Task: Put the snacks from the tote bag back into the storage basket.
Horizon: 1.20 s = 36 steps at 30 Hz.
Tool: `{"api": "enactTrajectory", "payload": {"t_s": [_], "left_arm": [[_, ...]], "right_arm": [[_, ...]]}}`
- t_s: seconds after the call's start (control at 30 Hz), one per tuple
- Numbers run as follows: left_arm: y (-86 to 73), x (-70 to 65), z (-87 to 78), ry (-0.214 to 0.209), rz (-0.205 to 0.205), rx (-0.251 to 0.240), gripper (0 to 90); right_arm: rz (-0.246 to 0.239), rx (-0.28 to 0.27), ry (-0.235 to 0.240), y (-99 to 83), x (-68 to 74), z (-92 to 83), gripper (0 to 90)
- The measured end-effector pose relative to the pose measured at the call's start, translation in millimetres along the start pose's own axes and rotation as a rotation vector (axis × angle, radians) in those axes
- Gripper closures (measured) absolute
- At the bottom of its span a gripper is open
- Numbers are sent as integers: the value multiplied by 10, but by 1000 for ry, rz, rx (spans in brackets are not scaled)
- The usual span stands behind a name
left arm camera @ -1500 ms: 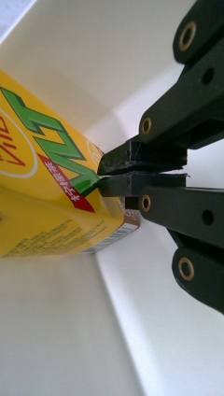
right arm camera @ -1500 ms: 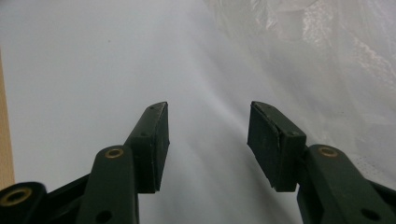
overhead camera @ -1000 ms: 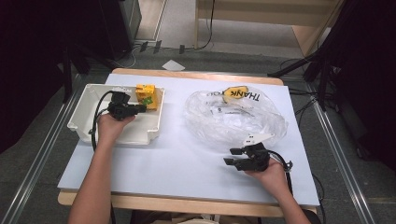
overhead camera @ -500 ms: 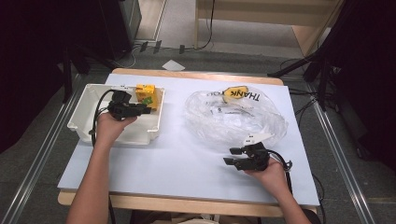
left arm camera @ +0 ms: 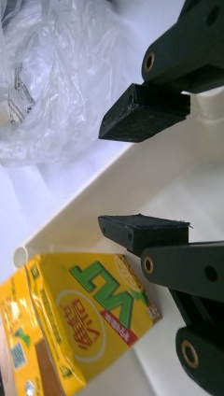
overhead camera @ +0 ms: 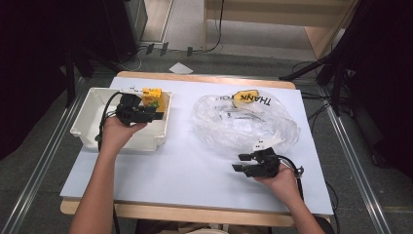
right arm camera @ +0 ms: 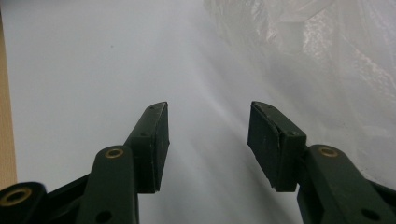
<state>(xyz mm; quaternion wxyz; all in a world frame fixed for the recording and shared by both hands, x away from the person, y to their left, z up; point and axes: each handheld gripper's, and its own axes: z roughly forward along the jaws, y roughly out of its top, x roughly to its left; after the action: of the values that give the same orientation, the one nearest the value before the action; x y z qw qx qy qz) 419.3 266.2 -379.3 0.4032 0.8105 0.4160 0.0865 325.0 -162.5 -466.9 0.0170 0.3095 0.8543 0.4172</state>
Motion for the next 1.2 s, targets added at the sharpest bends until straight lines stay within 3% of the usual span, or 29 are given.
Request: {"api": "enactTrajectory", "payload": {"t_s": [0.17, 0.47, 0.6, 0.8, 1.03, 1.2], "left_arm": [[51, -110, -11, -21, 2, 8, 485], [119, -315, 62, -49, 47, 30, 459], [144, -411, 97, -76, 54, 18, 459], [165, -553, 183, -83, 91, 32, 457], [179, -662, 276, -112, 85, 43, 444], [176, -783, 371, -127, 128, 64, 444]], "right_arm": [[-3, -2, 6, 8, -8, 5, 495], [-6, -5, 6, 14, -11, 10, 492], [-8, -4, 3, 13, -14, 12, 488], [-7, 0, 0, 12, -11, 18, 483], [-7, -2, -1, 12, -13, 16, 479], [-11, -7, -3, 9, -23, 13, 478]]}}
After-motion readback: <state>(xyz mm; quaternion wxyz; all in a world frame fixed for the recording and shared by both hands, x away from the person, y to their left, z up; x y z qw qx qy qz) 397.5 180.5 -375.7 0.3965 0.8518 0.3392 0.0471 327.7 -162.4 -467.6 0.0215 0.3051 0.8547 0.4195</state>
